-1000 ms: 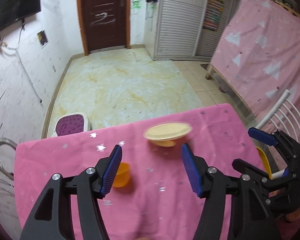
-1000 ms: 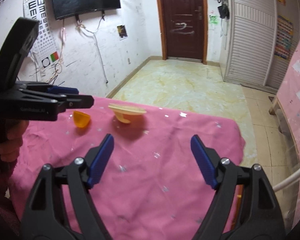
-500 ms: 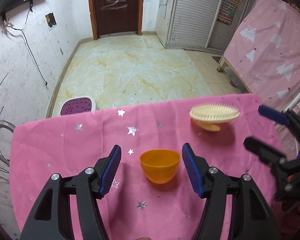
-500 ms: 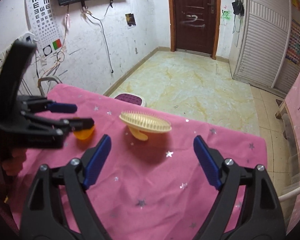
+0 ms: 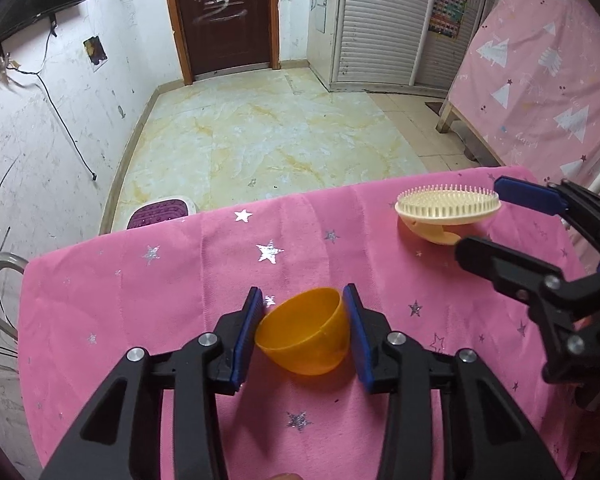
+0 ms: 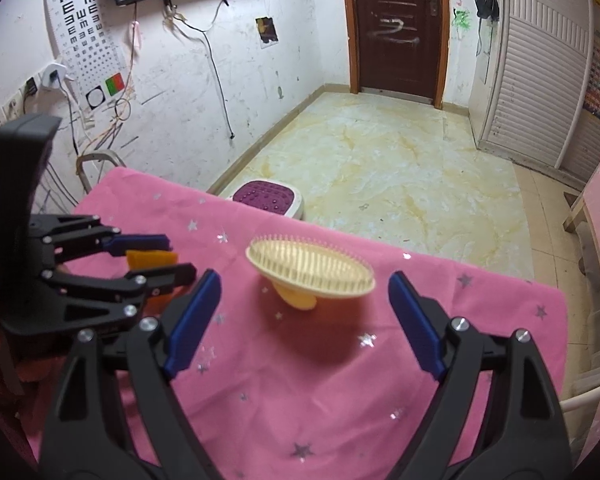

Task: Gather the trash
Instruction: 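Grasp the orange cup with the left gripper while the right grasps the cream round brush, then carry the cup and brush over the yellow bin with both grippers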

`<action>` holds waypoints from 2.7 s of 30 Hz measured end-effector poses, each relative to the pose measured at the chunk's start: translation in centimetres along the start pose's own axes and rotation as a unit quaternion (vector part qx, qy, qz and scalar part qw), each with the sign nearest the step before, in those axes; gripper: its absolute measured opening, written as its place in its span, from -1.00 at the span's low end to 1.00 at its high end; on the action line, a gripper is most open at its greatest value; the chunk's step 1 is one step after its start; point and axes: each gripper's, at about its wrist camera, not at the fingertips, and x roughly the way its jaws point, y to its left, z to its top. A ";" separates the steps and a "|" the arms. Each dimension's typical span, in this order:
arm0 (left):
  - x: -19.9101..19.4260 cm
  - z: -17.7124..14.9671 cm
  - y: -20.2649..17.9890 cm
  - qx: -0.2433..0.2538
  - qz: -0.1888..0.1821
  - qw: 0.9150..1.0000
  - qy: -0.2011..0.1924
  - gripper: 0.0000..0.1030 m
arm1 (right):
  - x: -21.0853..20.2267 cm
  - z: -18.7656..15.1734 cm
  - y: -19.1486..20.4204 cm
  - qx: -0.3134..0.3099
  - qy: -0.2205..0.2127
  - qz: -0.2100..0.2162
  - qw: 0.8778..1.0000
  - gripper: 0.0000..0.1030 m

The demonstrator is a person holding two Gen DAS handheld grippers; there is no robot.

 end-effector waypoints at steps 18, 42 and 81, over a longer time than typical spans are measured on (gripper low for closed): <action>-1.4 -0.5 3.8 -0.037 0.004 0.999 -0.009 -0.36 | 3.8 0.8 -0.1 0.014 0.024 -0.034 0.999 0.31; -7.0 -1.2 0.5 -0.027 0.019 0.999 -0.043 -0.36 | -3.5 -0.9 0.6 0.001 -0.040 -0.022 0.999 -0.03; -12.1 -2.6 -29.0 0.181 -0.037 0.980 -0.077 -0.36 | -24.6 -19.1 -18.0 0.184 -0.162 -0.131 0.961 -0.03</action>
